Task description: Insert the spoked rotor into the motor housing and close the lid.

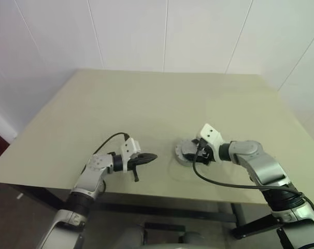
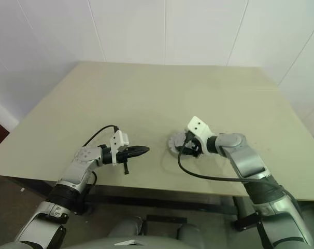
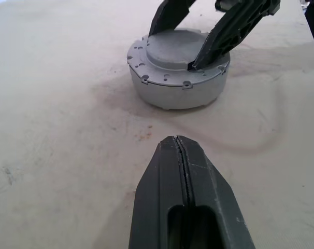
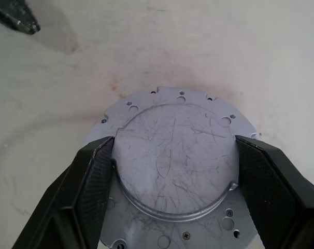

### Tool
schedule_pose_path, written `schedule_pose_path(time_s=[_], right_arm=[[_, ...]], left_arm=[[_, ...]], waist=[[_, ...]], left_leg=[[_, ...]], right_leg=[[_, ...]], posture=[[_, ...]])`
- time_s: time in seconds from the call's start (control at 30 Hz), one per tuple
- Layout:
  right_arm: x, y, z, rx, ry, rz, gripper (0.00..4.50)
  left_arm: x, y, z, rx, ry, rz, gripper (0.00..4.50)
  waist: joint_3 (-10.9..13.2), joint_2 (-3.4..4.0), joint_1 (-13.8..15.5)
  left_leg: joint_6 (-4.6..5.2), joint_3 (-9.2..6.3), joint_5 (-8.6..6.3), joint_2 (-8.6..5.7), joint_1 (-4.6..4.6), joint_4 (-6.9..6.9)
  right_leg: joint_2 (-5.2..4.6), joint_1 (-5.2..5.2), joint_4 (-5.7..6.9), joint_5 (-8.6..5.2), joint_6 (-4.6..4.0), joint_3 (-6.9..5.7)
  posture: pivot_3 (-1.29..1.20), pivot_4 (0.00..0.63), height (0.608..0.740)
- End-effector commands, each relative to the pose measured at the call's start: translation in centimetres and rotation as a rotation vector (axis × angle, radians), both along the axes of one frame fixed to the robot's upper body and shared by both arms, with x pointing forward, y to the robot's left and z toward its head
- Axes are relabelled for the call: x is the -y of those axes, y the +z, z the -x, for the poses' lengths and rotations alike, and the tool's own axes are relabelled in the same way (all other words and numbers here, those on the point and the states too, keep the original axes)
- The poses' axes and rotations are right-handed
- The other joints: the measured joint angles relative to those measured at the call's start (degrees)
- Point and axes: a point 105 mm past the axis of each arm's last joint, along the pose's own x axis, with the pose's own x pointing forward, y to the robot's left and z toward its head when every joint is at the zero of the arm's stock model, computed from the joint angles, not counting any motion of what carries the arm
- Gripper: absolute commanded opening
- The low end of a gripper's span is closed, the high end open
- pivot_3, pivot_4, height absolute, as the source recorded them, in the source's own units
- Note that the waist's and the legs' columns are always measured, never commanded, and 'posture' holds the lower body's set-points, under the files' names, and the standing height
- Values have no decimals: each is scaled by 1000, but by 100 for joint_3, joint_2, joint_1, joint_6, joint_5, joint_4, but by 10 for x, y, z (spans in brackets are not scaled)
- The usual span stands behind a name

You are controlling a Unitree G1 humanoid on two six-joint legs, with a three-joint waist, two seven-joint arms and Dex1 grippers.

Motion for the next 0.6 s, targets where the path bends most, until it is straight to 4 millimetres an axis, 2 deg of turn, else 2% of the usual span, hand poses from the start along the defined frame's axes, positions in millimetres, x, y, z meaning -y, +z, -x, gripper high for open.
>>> schedule_pose_path(time_s=[0.03,0.17,0.33,0.43,0.5,0.6], right_arm=[[13,-31,12,-145,-46,26,3218],[18,-34,10,-110,-37,50,3218],[43,-59,18,-104,4,232,3218],[54,-63,13,-74,-28,267,3218],[53,-59,5,-80,-109,182,3218],[38,-49,2,-176,-186,-66,3218]], left_arm=[[3,13,-3,47,-12,15,0],[3,14,-4,50,-12,14,0],[4,13,-4,54,-13,11,0],[5,13,-5,57,-14,12,0],[5,13,-5,57,-15,12,0],[6,13,-5,57,-18,14,0]], waist=[[-1,3,-3],[-1,3,-13],[-3,4,-29],[-17,-8,-33],[-23,-12,-46],[-23,-12,-100]], left_leg=[[0,1,0,0,0,0],[0,1,0,0,-1,0],[0,4,0,-2,0,0],[0,5,0,-3,2,2],[-1,4,0,-2,4,4],[-1,8,-1,1,1,7]], right_leg=[[0,0,0,0,0,0],[-1,-1,-2,0,0,0],[-1,2,-2,0,0,-1],[-5,8,-6,-1,1,0],[-7,14,-11,-2,2,0],[-13,22,-15,-12,19,0]], posture=[[0,0,740],[0,0,740],[0,0,740],[0,0,740],[0,0,740],[0,0,740]])
